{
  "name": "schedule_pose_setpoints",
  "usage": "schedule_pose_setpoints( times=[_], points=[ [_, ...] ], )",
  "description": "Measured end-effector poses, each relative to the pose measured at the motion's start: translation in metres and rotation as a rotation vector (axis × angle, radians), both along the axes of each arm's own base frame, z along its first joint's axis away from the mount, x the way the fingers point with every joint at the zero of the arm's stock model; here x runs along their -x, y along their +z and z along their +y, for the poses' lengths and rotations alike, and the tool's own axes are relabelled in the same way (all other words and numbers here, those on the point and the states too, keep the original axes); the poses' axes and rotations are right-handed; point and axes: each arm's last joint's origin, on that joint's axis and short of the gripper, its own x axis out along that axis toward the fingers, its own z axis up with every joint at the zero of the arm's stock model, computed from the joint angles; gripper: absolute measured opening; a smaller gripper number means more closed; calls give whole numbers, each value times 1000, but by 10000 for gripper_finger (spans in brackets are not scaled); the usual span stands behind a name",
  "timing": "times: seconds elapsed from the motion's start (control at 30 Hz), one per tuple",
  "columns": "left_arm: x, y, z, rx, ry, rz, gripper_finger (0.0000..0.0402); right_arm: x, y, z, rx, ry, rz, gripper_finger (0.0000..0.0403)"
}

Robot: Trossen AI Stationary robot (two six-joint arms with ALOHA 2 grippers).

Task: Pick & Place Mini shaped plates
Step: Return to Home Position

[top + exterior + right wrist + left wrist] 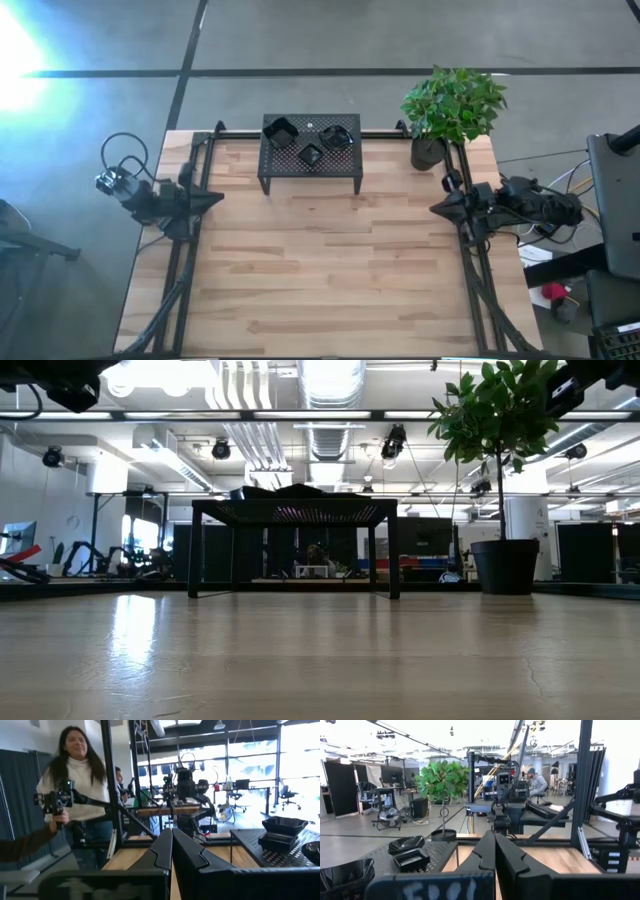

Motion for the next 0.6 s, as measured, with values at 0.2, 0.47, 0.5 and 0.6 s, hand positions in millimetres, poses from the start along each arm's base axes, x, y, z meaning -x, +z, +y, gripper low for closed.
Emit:
schedule_pose_setpoints(
  times=[0.2,0.47,0.5,0.6],
  points=[
    [-4,-10,-3,-20,0,25,0,2,-5,0,-3,-4,-15,8],
    [-9,-19,-5,-29,2,36,0,-2,-12,0,1,-7,-11,8],
    [-10,-21,-6,-33,3,36,0,-3,-15,0,2,-8,-3,8],
    [-14,-30,-9,-53,6,39,0,-8,-23,1,18,-11,-17,8]
  ],
)
